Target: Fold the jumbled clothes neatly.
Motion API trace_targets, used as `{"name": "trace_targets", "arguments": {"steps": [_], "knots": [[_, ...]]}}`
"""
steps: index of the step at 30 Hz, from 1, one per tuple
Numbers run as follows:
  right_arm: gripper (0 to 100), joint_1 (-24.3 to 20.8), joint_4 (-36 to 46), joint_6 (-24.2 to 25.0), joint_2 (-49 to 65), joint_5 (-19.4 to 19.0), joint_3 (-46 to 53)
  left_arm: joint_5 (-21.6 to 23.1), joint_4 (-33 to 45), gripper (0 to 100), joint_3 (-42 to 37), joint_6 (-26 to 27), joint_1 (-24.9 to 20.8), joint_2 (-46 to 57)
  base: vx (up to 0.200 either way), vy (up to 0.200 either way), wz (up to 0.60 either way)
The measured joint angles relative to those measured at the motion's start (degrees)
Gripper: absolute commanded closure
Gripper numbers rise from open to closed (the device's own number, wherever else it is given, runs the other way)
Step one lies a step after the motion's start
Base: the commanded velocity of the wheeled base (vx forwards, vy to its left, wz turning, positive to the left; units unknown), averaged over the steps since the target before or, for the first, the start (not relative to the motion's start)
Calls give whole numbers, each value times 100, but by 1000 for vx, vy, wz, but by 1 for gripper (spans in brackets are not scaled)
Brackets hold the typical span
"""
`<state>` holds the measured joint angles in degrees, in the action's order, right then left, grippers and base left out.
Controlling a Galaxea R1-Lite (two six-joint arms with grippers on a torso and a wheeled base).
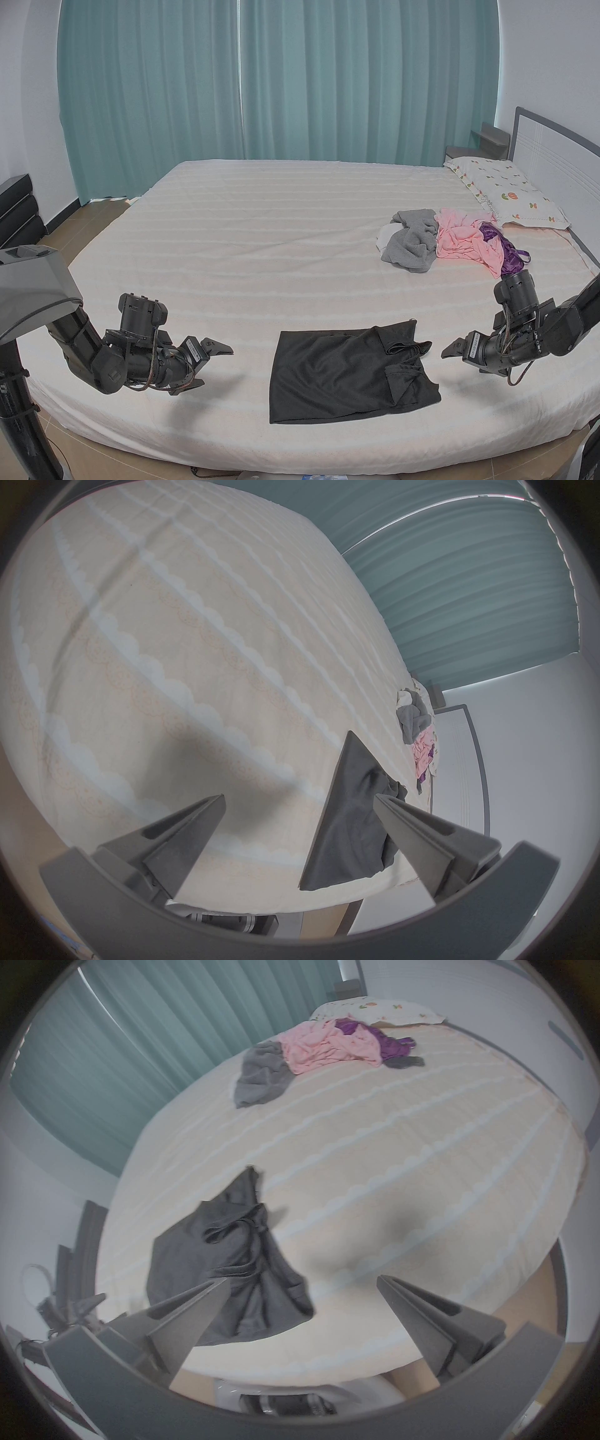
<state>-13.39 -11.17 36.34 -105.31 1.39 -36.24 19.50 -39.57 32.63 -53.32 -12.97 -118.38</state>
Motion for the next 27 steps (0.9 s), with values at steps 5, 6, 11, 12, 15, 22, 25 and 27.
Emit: {"name": "trace_targets", "arguments": {"steps": [5, 6, 11, 12, 15, 22, 25, 27], "knots": [[0, -135, -32, 48, 212, -295, -41, 0, 0, 0, 5, 6, 16, -13, 0, 0, 0], [0, -212, -43, 79, 193, -297, -69, 0, 0, 0, 5, 6, 18, -13, 0, 0, 0], [0, -699, -93, 536, -223, -166, -482, 0, -2, 0, 16, 9, 22, -28, 0, 0, 0], [0, -783, -93, 584, -332, -117, -577, 0, -2, 0, 16, 9, 22, -30, 0, 0, 0], [0, -1053, -76, 720, -778, 90, -940, 0, -2, 0, 30, 11, 22, -39, 0, 0, 0], [0, -1370, 247, 791, -1554, 310, -1549, 0, -2, 0, 63, 12, 22, -74, 0, 0, 0], [0, -1368, 575, 791, -1724, 369, -1773, 0, -4, 0, 72, 11, 22, -85, 0, 0, 0], [0, -1343, 747, 789, -1827, 441, -1891, -2, -4, 0, 74, 11, 22, -88, 0, 0, 0]]}}
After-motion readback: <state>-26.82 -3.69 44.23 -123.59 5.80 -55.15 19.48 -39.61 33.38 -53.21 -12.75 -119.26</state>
